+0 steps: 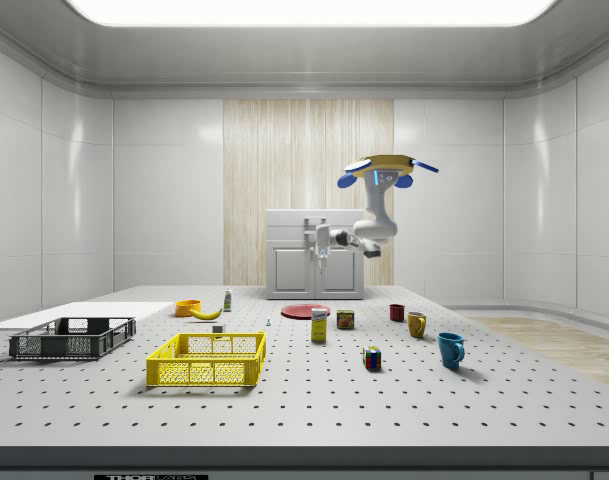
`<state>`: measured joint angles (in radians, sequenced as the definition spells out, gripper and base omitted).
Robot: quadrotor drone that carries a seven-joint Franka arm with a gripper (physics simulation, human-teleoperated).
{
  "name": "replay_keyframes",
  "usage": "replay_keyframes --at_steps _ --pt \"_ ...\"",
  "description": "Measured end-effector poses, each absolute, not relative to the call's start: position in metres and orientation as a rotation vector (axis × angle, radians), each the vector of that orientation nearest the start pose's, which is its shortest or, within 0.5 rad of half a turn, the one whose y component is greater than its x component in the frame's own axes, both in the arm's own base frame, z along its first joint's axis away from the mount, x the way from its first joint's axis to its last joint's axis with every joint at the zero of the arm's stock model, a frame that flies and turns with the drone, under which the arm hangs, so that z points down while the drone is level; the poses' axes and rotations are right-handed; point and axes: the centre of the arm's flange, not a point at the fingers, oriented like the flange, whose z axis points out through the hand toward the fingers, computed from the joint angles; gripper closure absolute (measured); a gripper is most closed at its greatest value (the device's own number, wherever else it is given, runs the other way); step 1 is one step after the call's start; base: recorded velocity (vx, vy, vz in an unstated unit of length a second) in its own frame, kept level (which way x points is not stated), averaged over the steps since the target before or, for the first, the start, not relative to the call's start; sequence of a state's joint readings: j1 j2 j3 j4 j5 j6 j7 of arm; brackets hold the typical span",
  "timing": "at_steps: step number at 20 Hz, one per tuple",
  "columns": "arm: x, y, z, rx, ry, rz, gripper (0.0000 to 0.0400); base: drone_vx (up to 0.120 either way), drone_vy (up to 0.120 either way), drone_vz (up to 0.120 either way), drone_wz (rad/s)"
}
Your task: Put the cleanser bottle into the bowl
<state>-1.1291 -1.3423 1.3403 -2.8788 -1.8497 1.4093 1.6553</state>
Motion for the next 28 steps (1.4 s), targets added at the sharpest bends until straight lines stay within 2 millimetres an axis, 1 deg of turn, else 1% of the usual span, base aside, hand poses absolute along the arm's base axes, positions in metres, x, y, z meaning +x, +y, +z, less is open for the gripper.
replay_keyframes --at_steps 3,7,20,28 --pt "0.3068 -0.0001 0.4907 0.001 -0.002 0.785 0.0000 0.120 0.000 -0.053 0.000" --pt "0.3068 -0.0001 0.4907 0.001 -0.002 0.785 0.0000 0.120 0.000 -0.110 0.000" --pt "0.3068 -0.0001 0.4907 0.001 -0.002 0.785 0.0000 0.120 0.000 -0.003 0.000" --pt "0.3068 0.0000 0.4907 0.001 -0.002 0.785 0.0000 0.120 0.000 -0.120 0.000"
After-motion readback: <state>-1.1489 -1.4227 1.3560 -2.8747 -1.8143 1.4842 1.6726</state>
